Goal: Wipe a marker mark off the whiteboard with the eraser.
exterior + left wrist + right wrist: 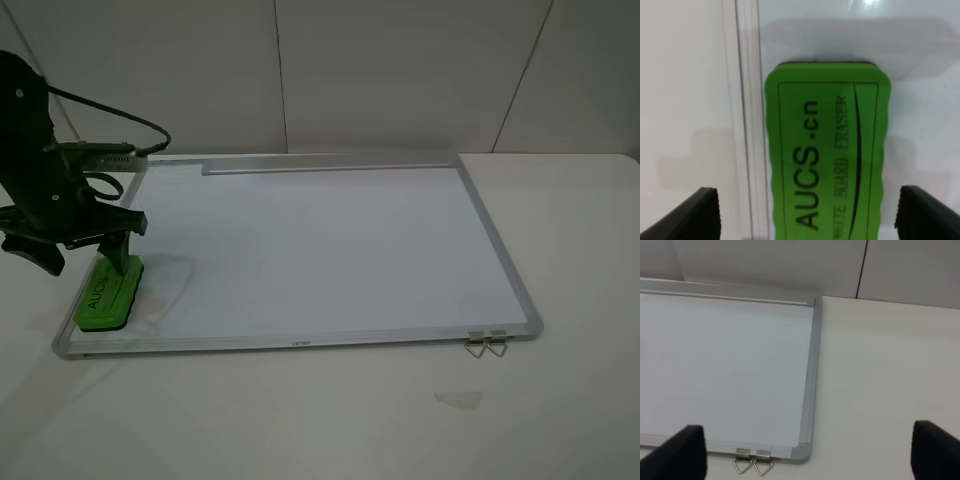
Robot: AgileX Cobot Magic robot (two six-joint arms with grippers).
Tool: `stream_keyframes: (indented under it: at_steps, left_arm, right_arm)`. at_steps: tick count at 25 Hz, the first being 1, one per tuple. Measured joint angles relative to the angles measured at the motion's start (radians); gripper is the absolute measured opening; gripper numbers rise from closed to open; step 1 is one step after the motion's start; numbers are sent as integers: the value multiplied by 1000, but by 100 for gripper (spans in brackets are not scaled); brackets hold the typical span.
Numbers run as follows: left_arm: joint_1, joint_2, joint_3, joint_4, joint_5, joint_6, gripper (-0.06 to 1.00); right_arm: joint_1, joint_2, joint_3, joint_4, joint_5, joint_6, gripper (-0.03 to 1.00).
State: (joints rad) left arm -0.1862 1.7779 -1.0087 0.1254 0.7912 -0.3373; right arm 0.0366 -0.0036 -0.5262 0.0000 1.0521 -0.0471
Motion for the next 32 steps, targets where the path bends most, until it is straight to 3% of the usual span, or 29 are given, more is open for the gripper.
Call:
stream_keyframes:
  at_steps: [4,9,15,32]
  left_arm:
    - [0,-59,-111,0,224,67,72]
    - [8,-121,-162,-8,400,147,72]
    - [102,-234,-100,-103,405,226,72]
    - [118,-908,236,-77,405,244,72]
  right_arm:
    - [0,0,0,0,0,0,82]
    - [0,0,0,0,0,0,82]
    - [0,0,0,0,0,0,82]
    - [0,0,0,0,0,0,82]
